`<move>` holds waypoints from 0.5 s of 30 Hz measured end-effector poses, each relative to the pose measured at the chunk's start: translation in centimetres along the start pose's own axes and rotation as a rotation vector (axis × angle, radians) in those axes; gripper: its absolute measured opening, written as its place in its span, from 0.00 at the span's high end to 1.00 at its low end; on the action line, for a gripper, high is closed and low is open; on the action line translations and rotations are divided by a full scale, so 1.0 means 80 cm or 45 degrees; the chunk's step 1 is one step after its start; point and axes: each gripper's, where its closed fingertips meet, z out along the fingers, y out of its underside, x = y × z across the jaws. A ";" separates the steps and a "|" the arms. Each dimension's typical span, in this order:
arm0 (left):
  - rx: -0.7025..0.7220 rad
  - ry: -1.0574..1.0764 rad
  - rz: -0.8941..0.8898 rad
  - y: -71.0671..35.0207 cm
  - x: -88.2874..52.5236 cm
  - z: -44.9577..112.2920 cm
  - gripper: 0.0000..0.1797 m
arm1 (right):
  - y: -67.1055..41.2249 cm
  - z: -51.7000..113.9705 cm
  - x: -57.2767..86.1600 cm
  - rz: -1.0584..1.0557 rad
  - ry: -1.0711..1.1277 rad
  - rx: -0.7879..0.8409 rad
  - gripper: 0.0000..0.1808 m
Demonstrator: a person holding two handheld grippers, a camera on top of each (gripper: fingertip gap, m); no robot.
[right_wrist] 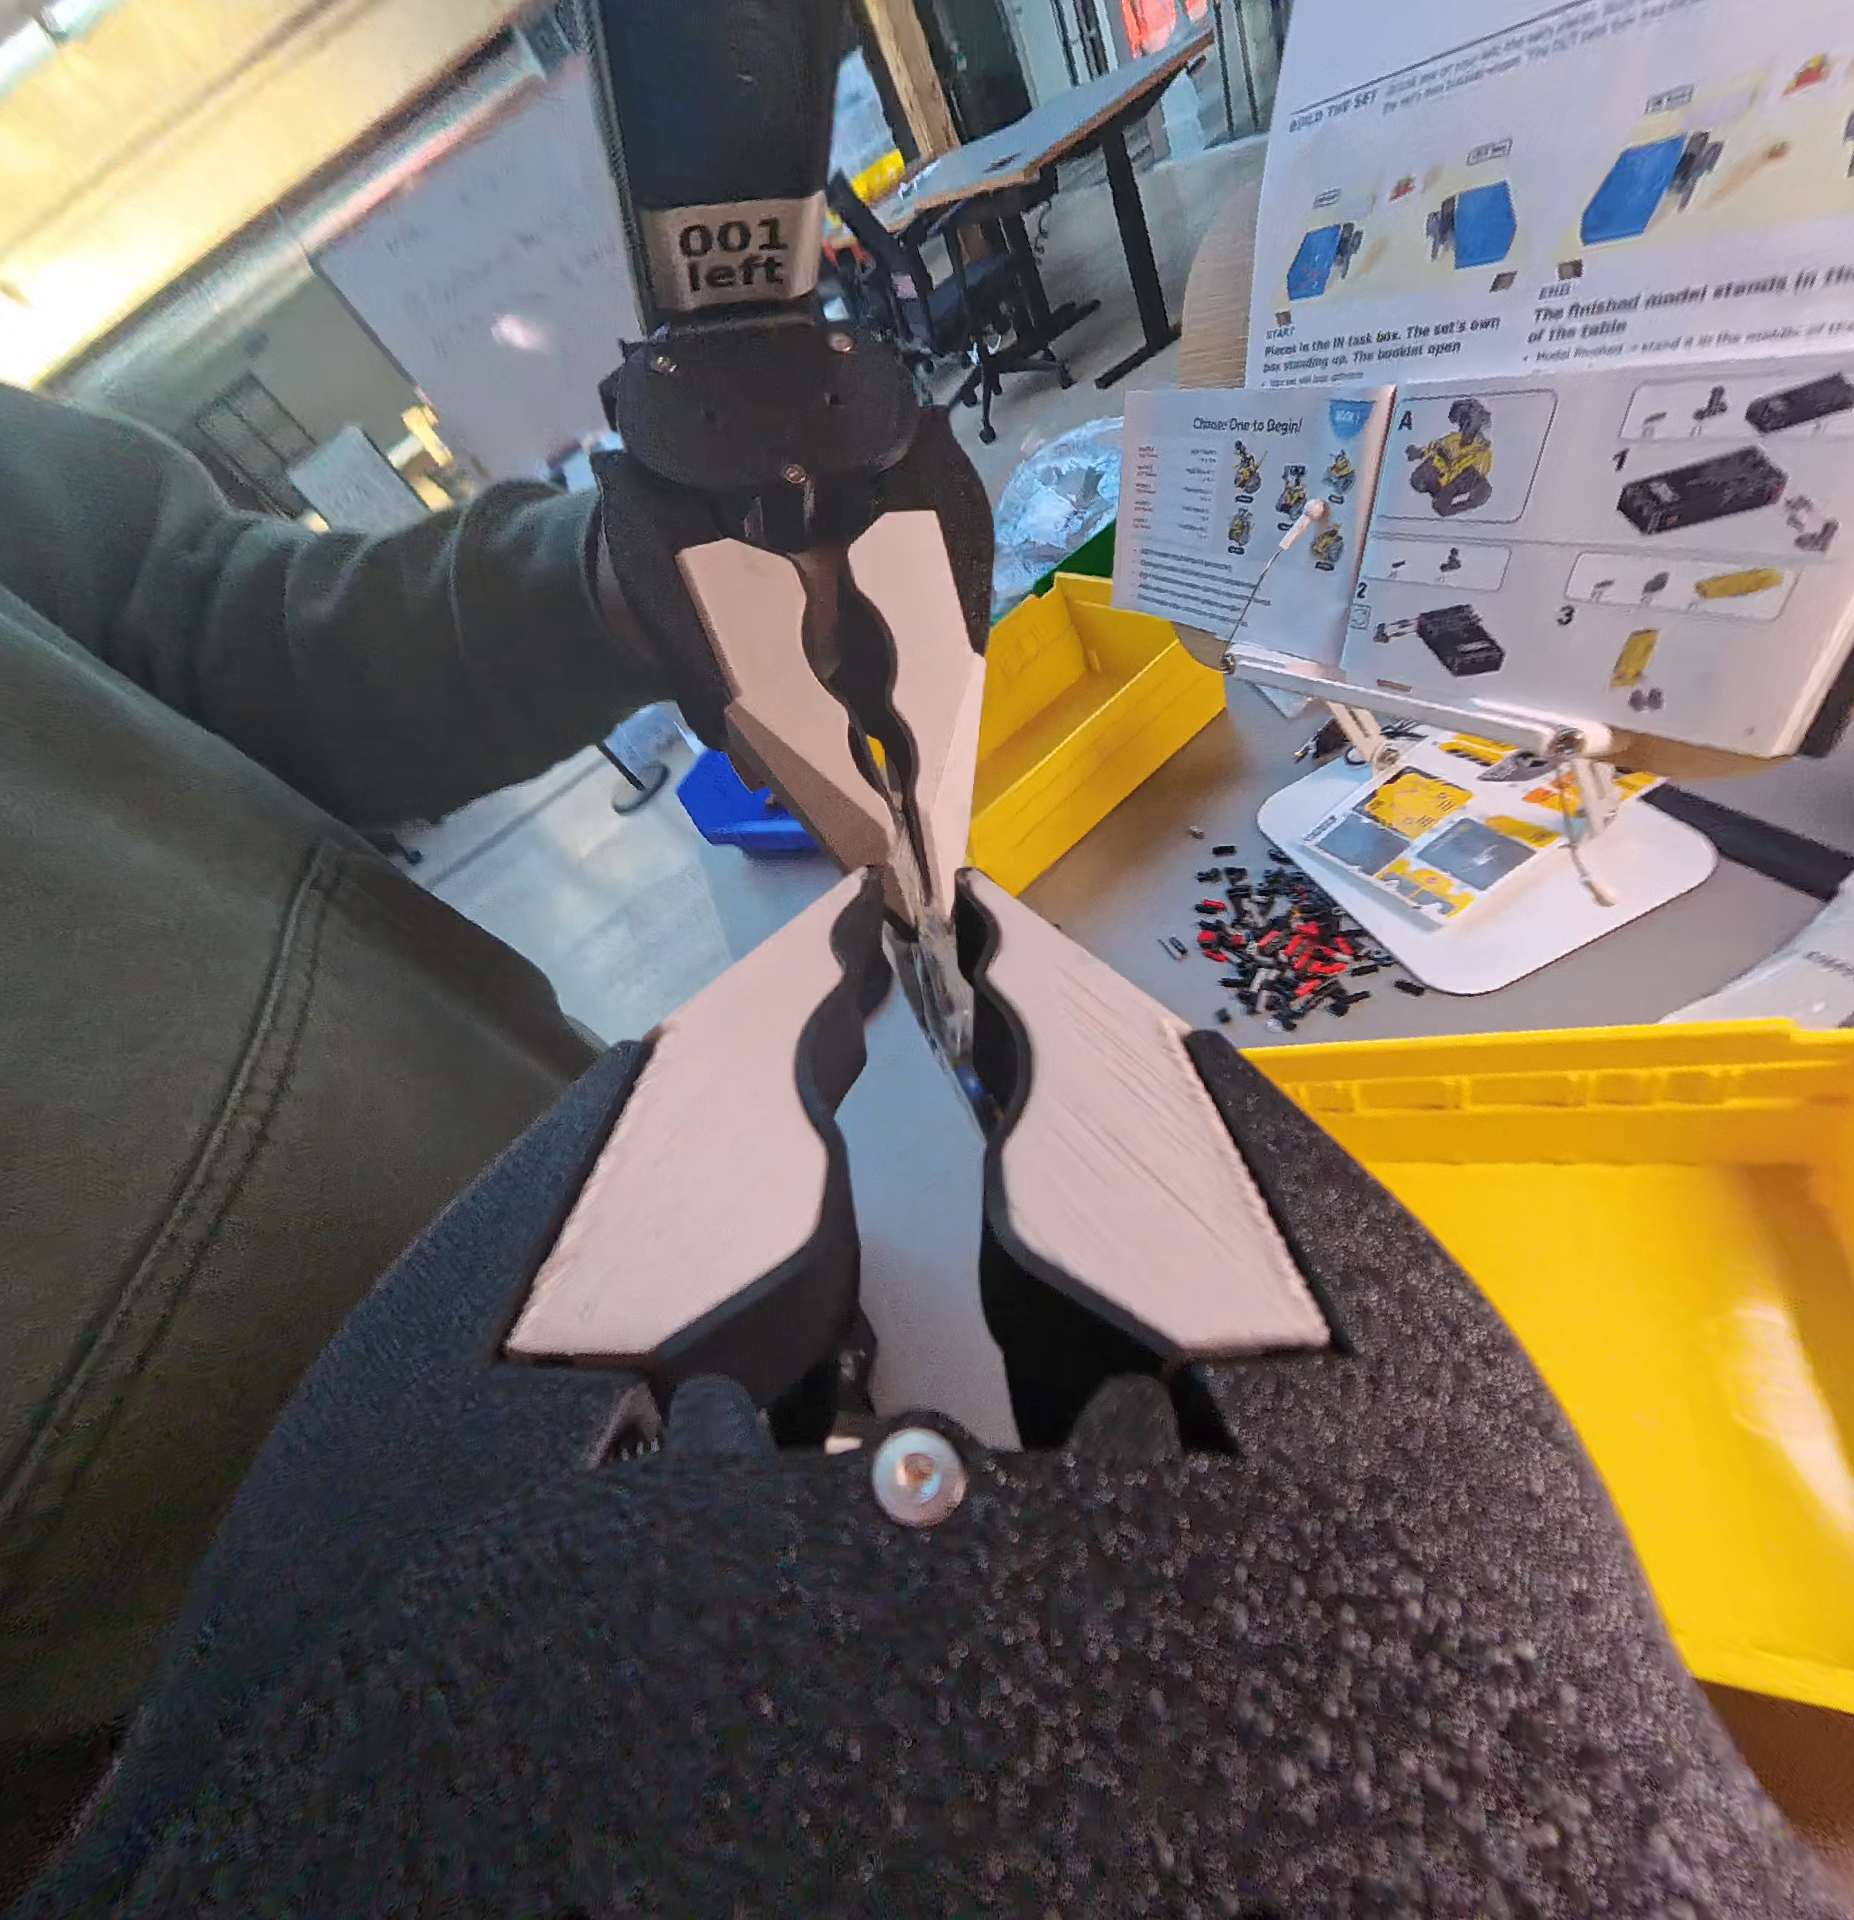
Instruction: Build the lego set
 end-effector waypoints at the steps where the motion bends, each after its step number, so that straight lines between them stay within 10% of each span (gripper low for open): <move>1: -0.017 0.016 -0.001 0.002 0.002 0.001 1.00 | 0.000 0.001 -0.001 -0.087 0.018 -0.062 0.94; 6: -0.055 0.072 -0.019 0.006 0.009 0.006 1.00 | 0.011 0.007 -0.007 -0.398 0.038 -0.309 1.00; 15: 0.124 0.074 -0.012 -0.015 0.019 -0.011 0.99 | -0.002 0.008 -0.025 -0.186 -0.115 -0.210 1.00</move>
